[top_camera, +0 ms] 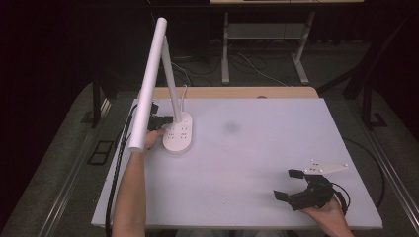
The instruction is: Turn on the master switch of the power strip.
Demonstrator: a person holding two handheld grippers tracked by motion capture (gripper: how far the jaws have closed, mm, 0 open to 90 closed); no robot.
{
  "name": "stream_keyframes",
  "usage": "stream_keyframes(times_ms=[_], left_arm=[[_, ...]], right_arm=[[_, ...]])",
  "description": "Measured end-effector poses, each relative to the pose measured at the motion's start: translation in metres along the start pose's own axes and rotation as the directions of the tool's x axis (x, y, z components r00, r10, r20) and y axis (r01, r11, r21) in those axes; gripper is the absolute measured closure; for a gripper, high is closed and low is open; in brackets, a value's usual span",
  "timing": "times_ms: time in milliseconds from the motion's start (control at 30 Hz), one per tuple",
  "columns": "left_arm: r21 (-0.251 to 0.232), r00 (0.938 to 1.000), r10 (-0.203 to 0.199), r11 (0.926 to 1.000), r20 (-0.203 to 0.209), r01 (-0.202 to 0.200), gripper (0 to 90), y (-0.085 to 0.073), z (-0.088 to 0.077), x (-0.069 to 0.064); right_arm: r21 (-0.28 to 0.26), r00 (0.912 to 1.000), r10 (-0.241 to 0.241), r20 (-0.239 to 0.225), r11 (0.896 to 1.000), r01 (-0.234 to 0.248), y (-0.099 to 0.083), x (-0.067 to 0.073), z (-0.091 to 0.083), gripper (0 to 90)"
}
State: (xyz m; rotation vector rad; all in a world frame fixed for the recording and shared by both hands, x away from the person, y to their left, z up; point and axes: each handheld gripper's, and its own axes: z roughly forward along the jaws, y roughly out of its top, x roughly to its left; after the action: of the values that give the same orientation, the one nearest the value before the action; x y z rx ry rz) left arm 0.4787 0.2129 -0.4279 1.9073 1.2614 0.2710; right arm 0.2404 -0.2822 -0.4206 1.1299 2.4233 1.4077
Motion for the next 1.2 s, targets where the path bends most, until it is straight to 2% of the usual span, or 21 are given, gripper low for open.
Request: stream_keyframes(times_ms=[167, 300, 467, 600, 733, 767, 800, 833, 900, 1200], left_arm=[[0.004, 0.9999, -0.01, 0.9999, 0.006, 0.01, 90.0, 0.0, 0.0, 0.001], [-0.042, 0.9988, -0.044, 0.9981, 0.022, 0.045, 90.0, -0.006, 0.0, 0.003], [-0.056, 0.9996, -0.027, 0.9981, 0.009, 0.027, 90.0, -0.006, 0.0, 0.002], [-0.077, 0.9986, -0.048, 0.9958, 0.022, 0.049, 90.0, -0.006, 0.001, 0.001], [-0.086, 0.9985, -0.056, 0.9948, -0.002, 0.055, 90.0, -0.005, 0.0, 0.001], [-0.092, 0.9988, -0.049, 0.9946, 0.001, 0.049, 90.0, -0.005, -0.001, 0.002], [-0.1, 0.9979, -0.065, 0.9928, 0.002, 0.065, 90.0, -0.005, -0.002, 0.001], [-0.104, 0.9987, -0.051, 0.9933, 0.004, 0.051, 90.0, -0.005, -0.003, 0.002], [-0.101, 0.9988, -0.05, 0.9937, 0.001, 0.049, 90.0, -0.004, -0.006, 0.001], [-0.136, 0.9974, -0.071, 0.9883, -0.009, 0.069, 90.0, 0.0, -0.026, 0.004]], right_arm=[[-0.001, 1.0, 0.001, 0.0, 1.0, -0.001, 0.0, -0.001, -0.001, 0.1], [-0.002, 1.0, 0.0, 0.0, 1.0, 0.0, 0.0, 0.0, -0.001, 0.0], [0.006, 1.0, 0.003, 0.0, 1.0, -0.003, 0.0, 0.0, 0.0, 0.0], [0.007, 1.0, 0.003, 0.001, 1.0, -0.003, 0.0, 0.0, 0.001, 0.0], [0.004, 1.0, 0.004, 0.0, 1.0, -0.004, 0.0, -0.001, 0.001, 0.0], [0.003, 1.0, 0.004, 0.001, 1.0, -0.004, 0.0, -0.002, 0.001, 0.1], [0.002, 1.0, 0.005, 0.003, 1.0, -0.005, 0.0, -0.001, 0.001, 0.0], [0.002, 1.0, 0.004, 0.004, 1.0, -0.004, 0.0, -0.001, 0.001, 0.0], [0.005, 1.0, 0.003, 0.004, 1.0, -0.003, 0.0, -0.001, 0.001, 0.0], [0.001, 1.0, 0.001, 0.008, 1.0, -0.001, 0.0, -0.001, 0.0, 0.0]])
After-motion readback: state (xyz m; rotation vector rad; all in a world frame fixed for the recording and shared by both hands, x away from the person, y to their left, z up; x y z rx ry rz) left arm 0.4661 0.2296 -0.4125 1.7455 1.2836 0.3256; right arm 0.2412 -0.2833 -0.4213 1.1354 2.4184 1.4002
